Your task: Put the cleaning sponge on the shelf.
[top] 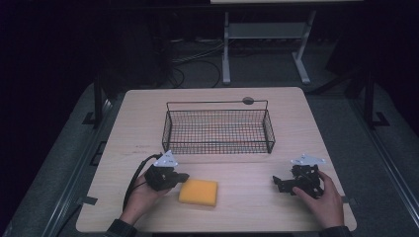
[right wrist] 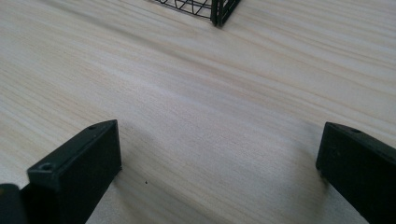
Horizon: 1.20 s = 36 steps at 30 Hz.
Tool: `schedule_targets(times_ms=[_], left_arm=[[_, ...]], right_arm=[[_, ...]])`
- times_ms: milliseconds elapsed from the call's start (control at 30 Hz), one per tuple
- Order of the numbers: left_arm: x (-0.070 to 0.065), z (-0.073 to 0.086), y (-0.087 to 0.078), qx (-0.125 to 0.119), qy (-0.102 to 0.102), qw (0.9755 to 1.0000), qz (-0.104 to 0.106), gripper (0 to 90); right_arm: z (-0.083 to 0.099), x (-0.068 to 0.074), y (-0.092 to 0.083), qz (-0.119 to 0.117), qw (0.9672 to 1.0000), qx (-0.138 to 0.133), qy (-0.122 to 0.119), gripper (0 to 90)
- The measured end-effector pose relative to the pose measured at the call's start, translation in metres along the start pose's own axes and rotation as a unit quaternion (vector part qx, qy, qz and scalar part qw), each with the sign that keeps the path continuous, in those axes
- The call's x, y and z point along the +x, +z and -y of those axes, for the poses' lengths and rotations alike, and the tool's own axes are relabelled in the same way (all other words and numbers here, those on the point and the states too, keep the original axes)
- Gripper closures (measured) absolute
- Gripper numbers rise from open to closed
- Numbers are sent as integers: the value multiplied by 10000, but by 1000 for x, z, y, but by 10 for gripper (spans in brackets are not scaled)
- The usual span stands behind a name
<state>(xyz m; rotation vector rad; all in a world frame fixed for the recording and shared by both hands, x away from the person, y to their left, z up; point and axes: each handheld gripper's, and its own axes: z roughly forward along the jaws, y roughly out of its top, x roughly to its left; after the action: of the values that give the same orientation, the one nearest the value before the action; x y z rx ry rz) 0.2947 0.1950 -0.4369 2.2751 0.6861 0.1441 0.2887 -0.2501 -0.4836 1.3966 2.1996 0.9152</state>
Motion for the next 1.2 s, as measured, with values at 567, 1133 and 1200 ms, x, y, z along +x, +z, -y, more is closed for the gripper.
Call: schedule_targets(times_ms=[567,1133,1200], left_arm=[[-6,24,-22,-52,-213,9997,-122,897],[-4,19,-29,-160,-263,9995,-7,693],[-4,18,-30,-135,-306,9994,-17,611]], right_arm=[[0,0,0,0,10000,-1,5,0],[0,0,0,-1,10000,-1,4,0],[0,0,0,0,10000,-2,6,0]])
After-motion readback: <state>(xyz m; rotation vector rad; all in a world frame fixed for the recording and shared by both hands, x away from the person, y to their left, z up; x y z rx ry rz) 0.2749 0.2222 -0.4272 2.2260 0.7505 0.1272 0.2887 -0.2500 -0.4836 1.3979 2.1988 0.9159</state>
